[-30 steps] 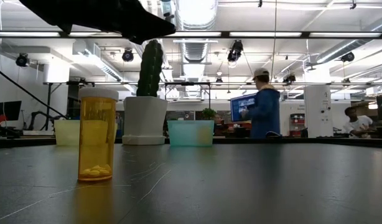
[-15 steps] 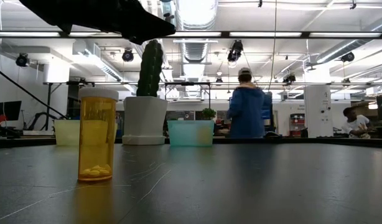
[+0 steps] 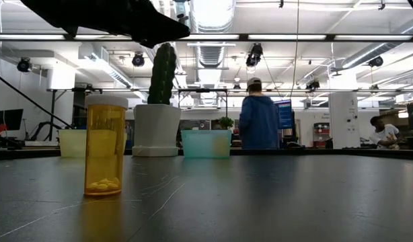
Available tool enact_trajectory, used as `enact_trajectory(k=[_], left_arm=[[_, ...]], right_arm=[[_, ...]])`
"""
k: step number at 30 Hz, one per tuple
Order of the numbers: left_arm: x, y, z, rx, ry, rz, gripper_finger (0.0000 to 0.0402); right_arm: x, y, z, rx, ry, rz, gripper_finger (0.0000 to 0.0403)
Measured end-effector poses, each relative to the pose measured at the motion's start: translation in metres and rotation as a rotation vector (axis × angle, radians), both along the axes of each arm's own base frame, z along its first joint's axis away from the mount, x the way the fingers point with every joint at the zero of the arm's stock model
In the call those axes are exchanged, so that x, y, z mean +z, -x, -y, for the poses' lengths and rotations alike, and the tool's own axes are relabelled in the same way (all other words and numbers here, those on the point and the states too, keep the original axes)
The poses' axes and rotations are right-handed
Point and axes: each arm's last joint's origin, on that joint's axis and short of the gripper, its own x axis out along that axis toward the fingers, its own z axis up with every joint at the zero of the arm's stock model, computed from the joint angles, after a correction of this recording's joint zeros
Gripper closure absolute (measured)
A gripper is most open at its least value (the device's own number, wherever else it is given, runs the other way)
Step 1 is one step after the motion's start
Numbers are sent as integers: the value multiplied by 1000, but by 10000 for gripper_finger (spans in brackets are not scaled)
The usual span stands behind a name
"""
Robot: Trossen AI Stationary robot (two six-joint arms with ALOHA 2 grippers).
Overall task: Pick and place medicine bottles into bin by pill shape (circle, oval)
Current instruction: Put the blue capsule bottle into the blue bin
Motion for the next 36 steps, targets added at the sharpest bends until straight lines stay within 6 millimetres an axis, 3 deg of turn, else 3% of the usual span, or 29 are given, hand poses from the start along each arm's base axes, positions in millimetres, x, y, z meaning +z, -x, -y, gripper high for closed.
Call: enact_trajectory(k=[13, 36], left_arm=[[0, 0, 0, 0, 3, 1, 324], [1, 0, 0, 0, 3, 9, 324]], right_arm=[[-4, 0, 0, -9, -6, -20, 184], [-5, 0, 0, -10, -26, -20, 273]])
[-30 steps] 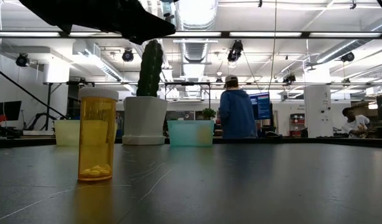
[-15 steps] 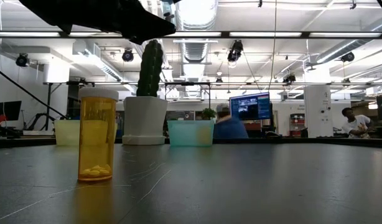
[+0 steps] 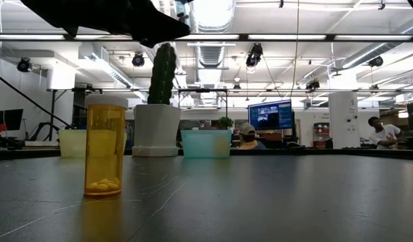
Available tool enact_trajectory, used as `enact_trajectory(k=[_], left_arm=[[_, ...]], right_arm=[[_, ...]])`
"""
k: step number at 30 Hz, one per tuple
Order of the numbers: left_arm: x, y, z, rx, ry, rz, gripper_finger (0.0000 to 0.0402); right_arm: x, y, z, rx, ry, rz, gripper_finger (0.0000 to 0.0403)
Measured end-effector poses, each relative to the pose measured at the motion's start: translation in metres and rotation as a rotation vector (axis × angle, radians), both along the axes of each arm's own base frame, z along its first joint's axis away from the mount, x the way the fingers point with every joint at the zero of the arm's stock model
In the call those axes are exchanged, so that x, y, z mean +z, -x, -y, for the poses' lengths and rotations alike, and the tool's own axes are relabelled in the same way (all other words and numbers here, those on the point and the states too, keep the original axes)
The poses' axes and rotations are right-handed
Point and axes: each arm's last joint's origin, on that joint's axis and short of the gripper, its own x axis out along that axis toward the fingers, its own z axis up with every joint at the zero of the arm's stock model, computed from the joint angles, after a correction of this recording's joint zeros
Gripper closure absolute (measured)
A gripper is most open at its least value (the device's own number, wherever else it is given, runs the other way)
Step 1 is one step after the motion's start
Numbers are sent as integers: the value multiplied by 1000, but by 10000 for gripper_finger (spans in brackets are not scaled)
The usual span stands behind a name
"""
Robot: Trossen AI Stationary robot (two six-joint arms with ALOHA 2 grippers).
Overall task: Pick and place medicine bottles into bin by pill shape (circle, oval)
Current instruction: Put the blue capsule bottle into the blue bin
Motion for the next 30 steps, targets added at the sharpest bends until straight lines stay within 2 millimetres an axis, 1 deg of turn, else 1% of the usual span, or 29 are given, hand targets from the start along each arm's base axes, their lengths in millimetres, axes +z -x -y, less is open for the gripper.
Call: enact_trajectory(k=[4, 10, 13, 18, 21, 25, 30], left_arm=[[0, 0, 0, 0, 0, 0, 324], [0, 0, 0, 1, 12, 1, 322], [0, 0, 0, 2, 30, 2, 308], [0, 0, 0, 3, 32, 2, 271], [-1, 1, 0, 3, 28, -9, 261], [2, 7, 0, 0, 1, -30, 258], [10, 24, -1, 27, -25, -69, 258]], right_arm=[[0, 0, 0, 1, 0, 0, 284], [0, 0, 0, 1, -1, -1, 287], [0, 0, 0, 1, -2, 0, 286], [-1, 0, 0, 0, 0, -2, 286], [-1, 0, 0, 0, 1, -4, 287], [-1, 0, 4, -9, 2, -5, 285], [-3, -2, 16, -36, 7, -14, 287]])
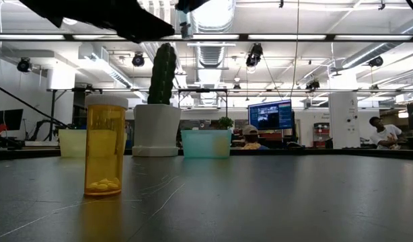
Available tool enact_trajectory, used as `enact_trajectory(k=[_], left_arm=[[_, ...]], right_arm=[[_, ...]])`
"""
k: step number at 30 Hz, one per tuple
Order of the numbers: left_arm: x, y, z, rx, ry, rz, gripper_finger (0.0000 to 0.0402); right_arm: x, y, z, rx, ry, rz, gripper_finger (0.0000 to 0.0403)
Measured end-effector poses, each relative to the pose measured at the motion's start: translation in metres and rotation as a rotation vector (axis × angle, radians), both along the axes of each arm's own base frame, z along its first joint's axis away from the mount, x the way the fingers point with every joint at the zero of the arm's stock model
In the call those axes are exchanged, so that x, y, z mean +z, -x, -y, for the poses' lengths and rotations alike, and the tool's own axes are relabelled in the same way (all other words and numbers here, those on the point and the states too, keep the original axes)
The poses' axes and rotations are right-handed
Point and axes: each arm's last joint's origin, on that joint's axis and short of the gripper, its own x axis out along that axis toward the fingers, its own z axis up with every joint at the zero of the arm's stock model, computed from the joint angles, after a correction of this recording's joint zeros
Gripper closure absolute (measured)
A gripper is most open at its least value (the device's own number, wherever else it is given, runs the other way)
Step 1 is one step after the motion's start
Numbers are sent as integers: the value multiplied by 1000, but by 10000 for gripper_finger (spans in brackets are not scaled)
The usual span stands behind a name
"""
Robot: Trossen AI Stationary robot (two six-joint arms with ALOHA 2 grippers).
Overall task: Pick and place medicine bottles into bin by pill shape (circle, oval)
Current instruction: Put the blue capsule bottle into the blue bin
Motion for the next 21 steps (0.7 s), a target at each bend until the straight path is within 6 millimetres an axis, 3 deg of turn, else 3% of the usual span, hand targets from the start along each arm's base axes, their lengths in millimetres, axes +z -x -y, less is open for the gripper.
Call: enact_trajectory(k=[5, 11, 21], left_arm=[[10, 18, 0, 18, -3, -6, 257], [18, 36, 0, 18, -2, -5, 257], [21, 49, 0, 19, 6, 25, 257]], right_arm=[[-11, -3, 22, -52, 4, -33, 285], [-38, -8, 59, -134, 1, -62, 283], [-89, -8, 146, -174, -150, 14, 286]])
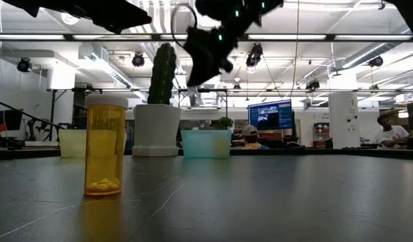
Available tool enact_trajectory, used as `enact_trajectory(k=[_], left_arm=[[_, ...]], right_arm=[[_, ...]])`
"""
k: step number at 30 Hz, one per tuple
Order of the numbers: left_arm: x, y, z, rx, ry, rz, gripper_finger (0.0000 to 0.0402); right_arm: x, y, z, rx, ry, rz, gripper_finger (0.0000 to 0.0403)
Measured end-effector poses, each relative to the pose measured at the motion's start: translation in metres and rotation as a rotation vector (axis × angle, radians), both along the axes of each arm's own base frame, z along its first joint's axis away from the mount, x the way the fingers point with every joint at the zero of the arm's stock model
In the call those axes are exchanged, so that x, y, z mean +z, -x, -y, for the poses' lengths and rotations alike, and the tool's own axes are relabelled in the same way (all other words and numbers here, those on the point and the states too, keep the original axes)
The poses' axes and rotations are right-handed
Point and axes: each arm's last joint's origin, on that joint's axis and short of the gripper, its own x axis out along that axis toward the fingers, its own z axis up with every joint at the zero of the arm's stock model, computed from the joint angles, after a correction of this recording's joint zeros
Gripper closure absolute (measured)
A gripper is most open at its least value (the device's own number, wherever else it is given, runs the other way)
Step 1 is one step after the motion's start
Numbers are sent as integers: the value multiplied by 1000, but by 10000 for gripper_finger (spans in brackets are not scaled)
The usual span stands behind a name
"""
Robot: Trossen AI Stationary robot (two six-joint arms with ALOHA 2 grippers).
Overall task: Pick and place medicine bottles into bin by pill shape (circle, oval)
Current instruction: Put the blue capsule bottle into the blue bin
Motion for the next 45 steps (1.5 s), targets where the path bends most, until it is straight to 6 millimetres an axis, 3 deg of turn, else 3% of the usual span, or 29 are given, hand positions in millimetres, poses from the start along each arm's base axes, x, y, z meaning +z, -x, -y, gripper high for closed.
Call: enact_trajectory(k=[7, 13, 24, 34, 45], left_arm=[[0, 9, 0, 8, -9, 31, 257], [1, 15, -1, 34, -13, 51, 257], [1, 15, -1, 42, -18, 53, 257], [2, 14, -1, 53, -24, 83, 257], [2, 14, -2, 56, -26, 84, 257]], right_arm=[[-34, 15, 51, -35, -64, 76, 285], [-59, 27, 72, -92, -57, 114, 286], [-85, 36, 73, -137, -79, 203, 287], [-111, 26, 76, -148, -90, 202, 287], [-125, 18, 80, -145, -92, 178, 284]])
